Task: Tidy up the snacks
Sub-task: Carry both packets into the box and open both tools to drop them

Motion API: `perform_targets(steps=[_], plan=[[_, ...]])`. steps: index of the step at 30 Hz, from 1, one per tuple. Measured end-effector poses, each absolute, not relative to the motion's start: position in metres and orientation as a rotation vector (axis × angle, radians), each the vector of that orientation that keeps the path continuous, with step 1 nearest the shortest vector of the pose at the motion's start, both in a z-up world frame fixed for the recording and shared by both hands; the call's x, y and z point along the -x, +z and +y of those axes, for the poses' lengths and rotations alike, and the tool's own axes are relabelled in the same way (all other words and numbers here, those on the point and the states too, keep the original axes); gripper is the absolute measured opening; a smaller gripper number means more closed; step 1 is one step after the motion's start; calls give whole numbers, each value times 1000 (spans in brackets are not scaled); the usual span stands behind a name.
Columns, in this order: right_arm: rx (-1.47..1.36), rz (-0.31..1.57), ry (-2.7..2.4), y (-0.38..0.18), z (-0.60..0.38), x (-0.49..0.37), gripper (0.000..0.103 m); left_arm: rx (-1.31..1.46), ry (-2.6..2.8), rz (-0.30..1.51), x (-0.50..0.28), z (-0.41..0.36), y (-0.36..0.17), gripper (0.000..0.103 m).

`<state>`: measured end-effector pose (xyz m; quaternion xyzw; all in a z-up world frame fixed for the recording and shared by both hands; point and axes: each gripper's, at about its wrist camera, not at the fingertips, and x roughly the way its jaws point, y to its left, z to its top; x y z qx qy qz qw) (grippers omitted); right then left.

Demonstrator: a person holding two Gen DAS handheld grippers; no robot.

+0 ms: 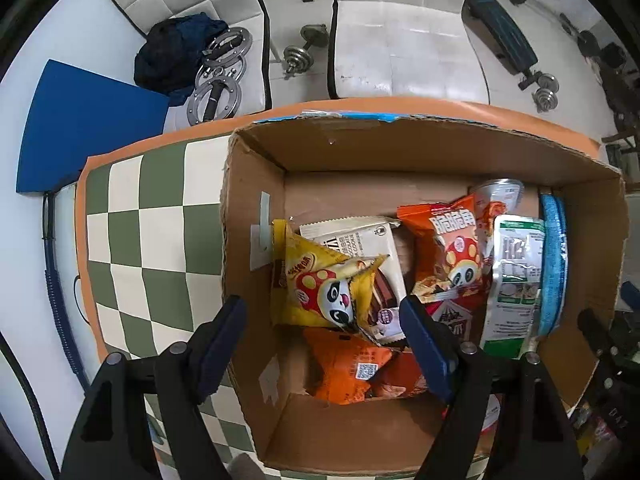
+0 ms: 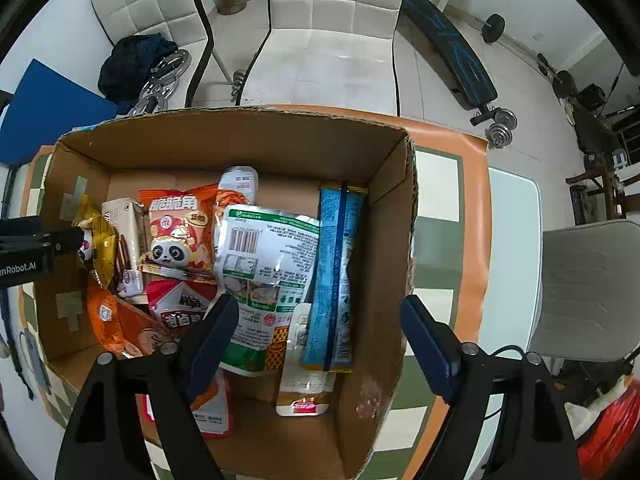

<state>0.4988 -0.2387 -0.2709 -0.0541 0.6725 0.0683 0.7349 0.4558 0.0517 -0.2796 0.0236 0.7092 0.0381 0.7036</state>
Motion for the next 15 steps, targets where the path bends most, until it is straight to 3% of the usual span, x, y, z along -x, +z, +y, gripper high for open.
perform_targets(steps=[4, 15], plan=[[91, 1485, 169, -269, -234, -491, 89, -40, 74, 1550, -442, 46, -273, 92], [22, 1495, 183, -269, -231, -470, 93, 12, 58, 1494, -416, 45, -264, 93]])
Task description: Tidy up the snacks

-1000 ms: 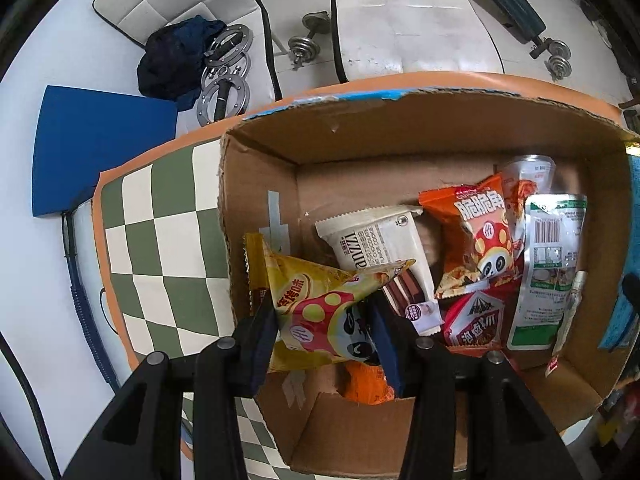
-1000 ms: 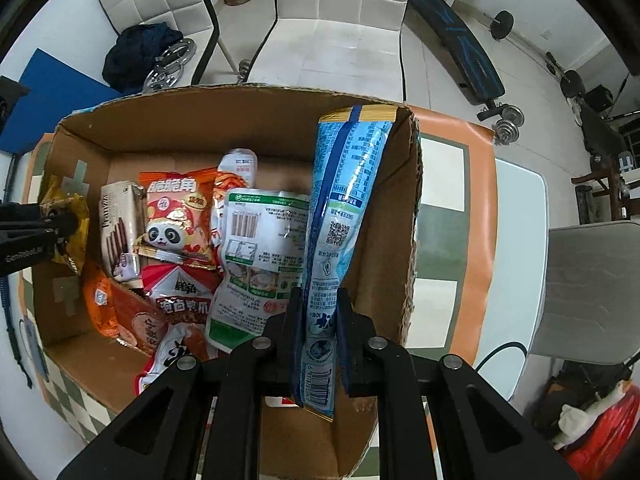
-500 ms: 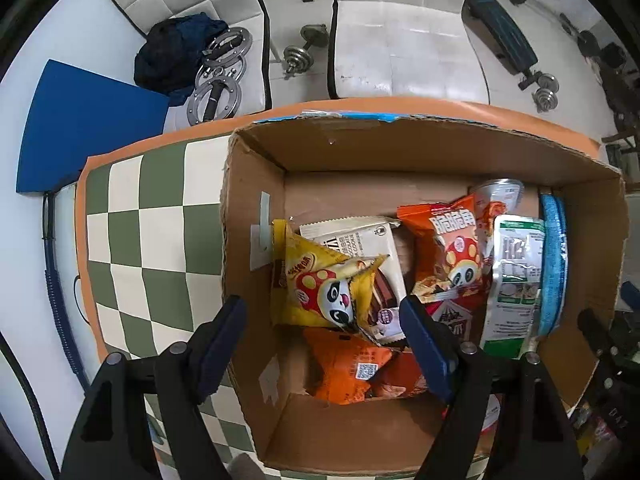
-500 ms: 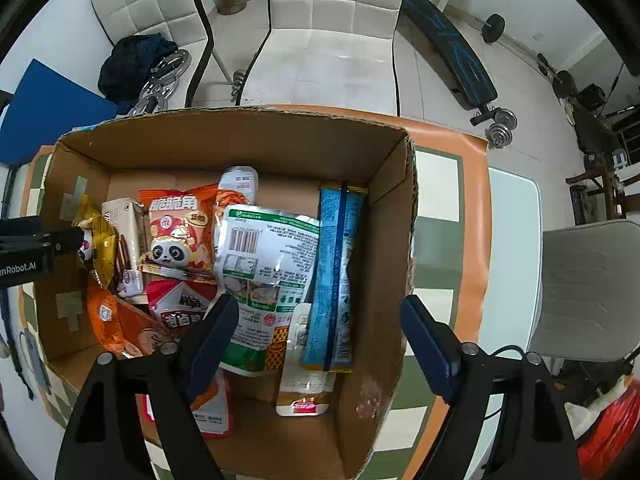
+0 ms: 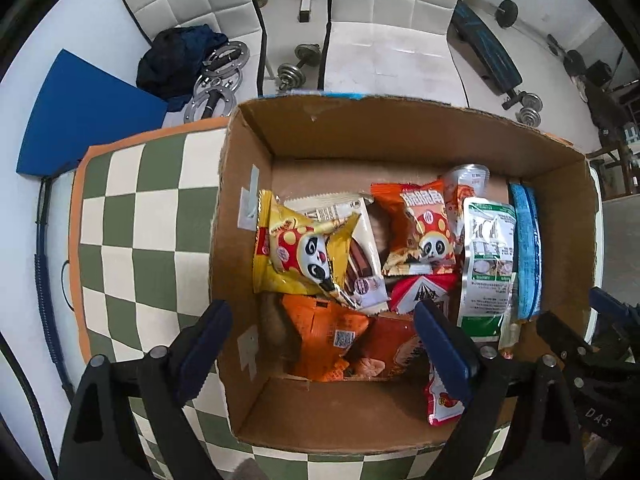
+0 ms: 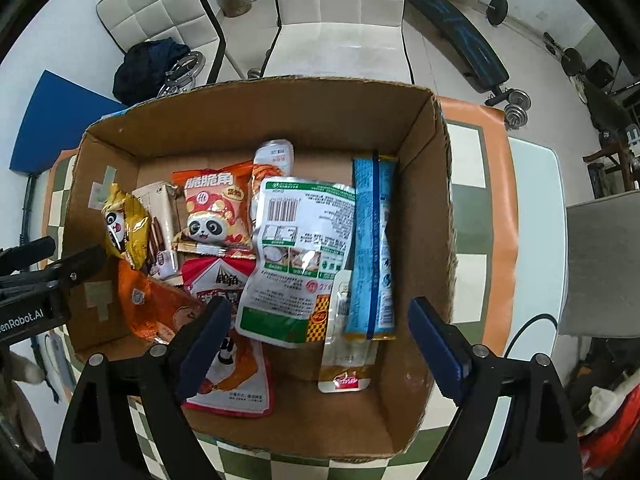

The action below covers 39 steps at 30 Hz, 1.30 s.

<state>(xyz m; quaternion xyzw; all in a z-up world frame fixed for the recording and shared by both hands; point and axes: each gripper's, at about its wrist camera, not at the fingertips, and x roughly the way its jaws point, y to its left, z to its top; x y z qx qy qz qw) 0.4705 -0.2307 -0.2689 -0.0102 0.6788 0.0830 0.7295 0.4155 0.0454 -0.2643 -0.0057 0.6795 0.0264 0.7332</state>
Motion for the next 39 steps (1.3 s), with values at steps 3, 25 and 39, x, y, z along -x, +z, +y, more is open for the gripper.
perform_targets(steps=[3, 25, 39], plan=[[20, 1494, 188, -268, -228, -465, 93, 22, 54, 1491, -409, 46, -265, 93], [0, 1309, 199, -198, -236, -379, 94, 23, 16, 1229, -309, 31, -181, 93], [-45, 1118, 211, -109, -259, -274, 95, 58, 14, 1046, -206, 34, -103, 94]])
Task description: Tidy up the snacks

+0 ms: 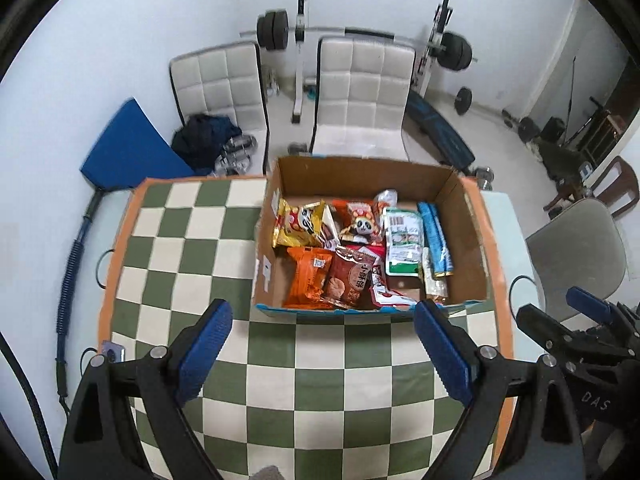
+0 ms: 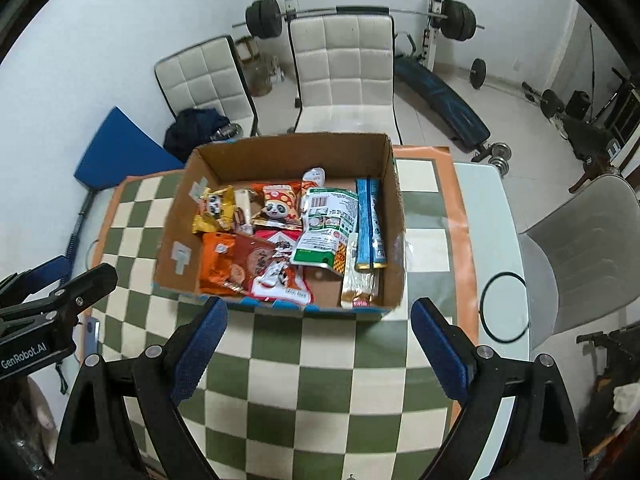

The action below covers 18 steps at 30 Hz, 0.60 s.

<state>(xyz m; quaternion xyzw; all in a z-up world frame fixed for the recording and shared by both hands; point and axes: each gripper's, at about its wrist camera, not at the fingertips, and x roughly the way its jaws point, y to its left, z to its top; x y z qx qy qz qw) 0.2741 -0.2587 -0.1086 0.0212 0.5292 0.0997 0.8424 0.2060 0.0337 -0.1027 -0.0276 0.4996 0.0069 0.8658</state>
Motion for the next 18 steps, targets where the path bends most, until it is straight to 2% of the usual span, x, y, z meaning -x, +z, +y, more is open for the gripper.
perform_targets(steps=[1, 2, 18], plan=[[-48, 1096, 210, -100, -261, -263, 96, 63, 14, 1031, -198, 34, -96, 100], [-50, 1079, 209, -93, -262, -254, 97, 66, 11, 1017, -191, 34, -90, 100], [-63, 884, 160, 1, -295, -142, 101, 64, 17, 862, -104, 25, -22, 101]])
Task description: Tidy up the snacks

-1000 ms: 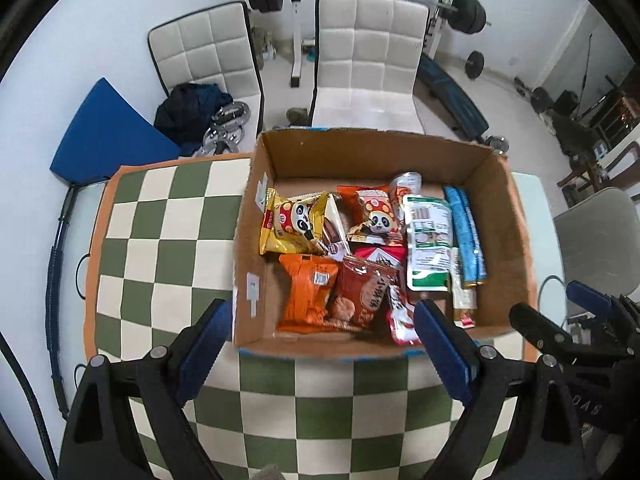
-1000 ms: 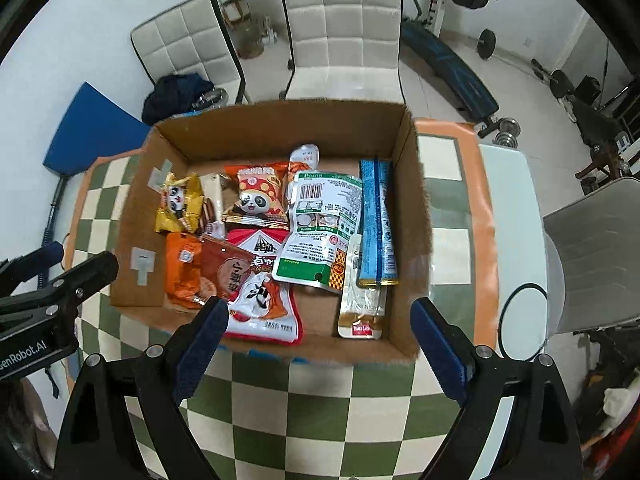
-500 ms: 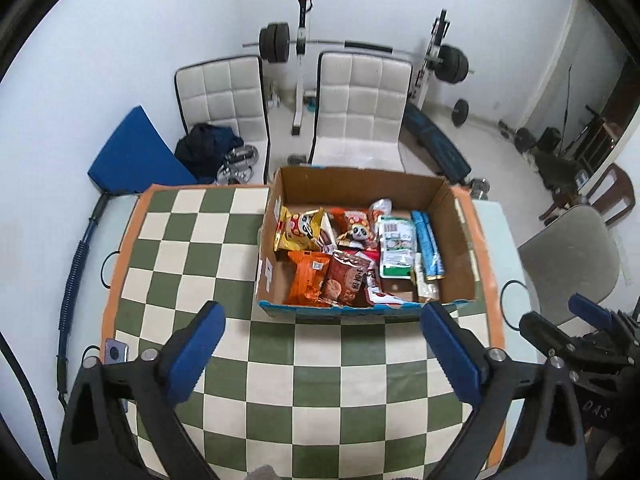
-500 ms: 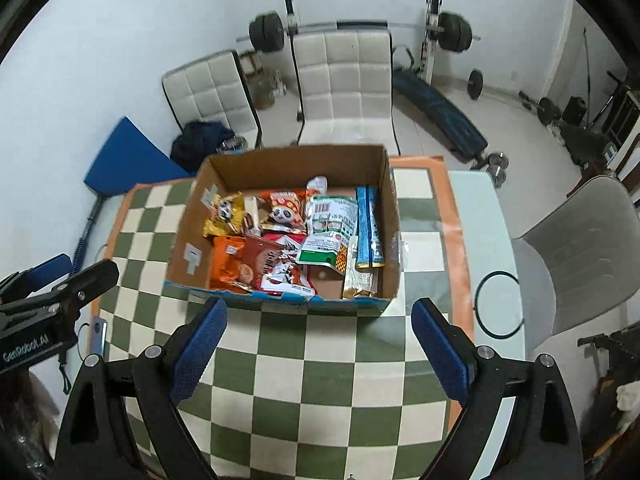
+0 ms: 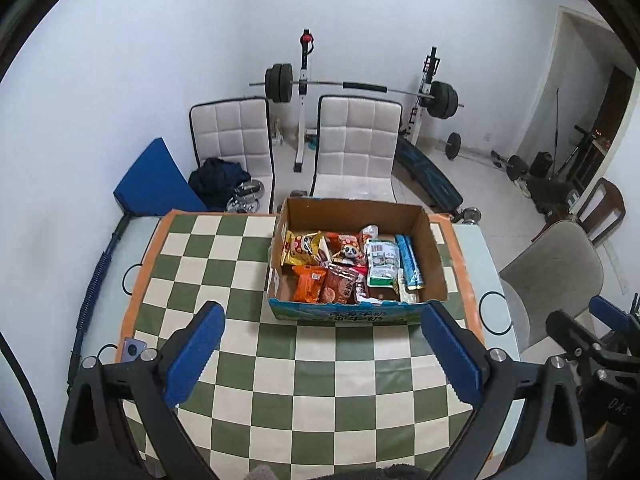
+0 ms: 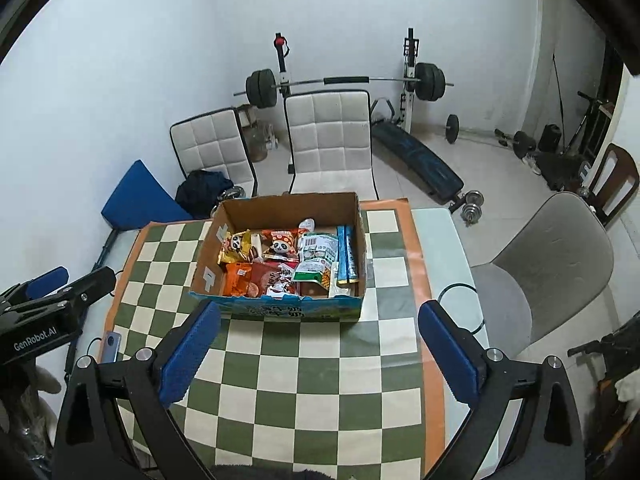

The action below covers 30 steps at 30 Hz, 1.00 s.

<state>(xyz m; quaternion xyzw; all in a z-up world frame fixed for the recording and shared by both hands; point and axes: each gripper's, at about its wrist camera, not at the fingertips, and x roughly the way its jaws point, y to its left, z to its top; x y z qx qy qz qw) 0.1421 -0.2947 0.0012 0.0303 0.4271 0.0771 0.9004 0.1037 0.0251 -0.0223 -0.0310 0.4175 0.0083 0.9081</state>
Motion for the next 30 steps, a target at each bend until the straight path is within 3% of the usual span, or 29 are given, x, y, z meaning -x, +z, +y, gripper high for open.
perform_targets(steps=[9, 30], plan=[[-22, 856, 173, 15, -292, -123, 102, 48, -5, 823, -89, 16, -10, 103], [-39, 798, 82, -16, -296, -175, 103, 29, 73, 807, -138, 15, -50, 103]])
